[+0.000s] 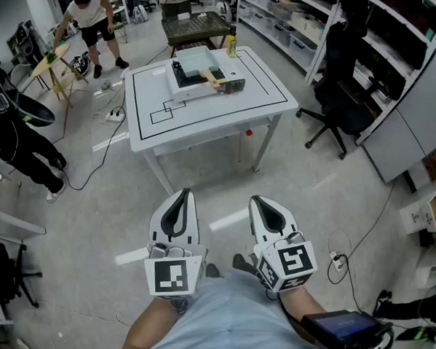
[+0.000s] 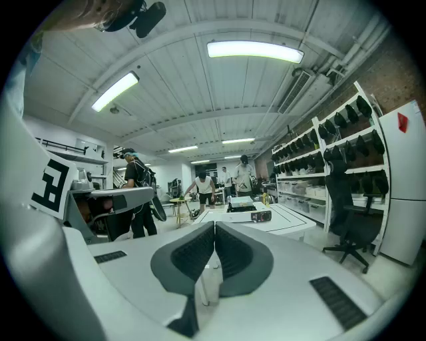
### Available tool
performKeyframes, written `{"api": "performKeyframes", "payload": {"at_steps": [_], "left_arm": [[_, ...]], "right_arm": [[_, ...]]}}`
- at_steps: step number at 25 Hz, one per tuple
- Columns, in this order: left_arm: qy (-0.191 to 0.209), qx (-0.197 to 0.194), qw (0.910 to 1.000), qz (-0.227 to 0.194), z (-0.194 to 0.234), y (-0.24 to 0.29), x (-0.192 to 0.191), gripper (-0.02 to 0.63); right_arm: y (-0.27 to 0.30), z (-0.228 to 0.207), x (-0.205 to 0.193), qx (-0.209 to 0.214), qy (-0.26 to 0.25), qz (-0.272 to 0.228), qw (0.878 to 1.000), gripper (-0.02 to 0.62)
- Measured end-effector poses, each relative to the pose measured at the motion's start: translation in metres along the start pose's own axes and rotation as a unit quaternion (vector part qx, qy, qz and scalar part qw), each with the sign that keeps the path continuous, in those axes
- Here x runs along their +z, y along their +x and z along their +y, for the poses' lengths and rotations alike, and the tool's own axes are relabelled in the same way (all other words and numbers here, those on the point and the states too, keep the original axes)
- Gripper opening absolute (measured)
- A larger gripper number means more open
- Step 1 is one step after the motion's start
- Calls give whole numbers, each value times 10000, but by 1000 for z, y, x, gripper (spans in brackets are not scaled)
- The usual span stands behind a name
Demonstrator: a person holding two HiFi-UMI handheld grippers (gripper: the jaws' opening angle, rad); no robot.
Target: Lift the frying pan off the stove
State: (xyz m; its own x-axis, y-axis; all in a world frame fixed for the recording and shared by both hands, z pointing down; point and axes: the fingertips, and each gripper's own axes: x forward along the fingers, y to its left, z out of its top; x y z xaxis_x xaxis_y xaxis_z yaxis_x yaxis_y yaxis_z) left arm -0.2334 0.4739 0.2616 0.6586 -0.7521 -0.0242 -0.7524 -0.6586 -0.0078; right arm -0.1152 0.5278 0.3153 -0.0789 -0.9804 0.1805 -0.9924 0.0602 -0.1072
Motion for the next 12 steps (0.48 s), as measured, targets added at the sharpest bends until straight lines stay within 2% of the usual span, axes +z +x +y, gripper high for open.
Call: {"api": "performKeyframes", "payload": {"at_steps": [12], "left_arm": [[0, -19, 10000, -2, 8, 5, -1, 18]], "right_arm": [[11, 2, 1, 40, 59, 12, 10000, 48]]}}
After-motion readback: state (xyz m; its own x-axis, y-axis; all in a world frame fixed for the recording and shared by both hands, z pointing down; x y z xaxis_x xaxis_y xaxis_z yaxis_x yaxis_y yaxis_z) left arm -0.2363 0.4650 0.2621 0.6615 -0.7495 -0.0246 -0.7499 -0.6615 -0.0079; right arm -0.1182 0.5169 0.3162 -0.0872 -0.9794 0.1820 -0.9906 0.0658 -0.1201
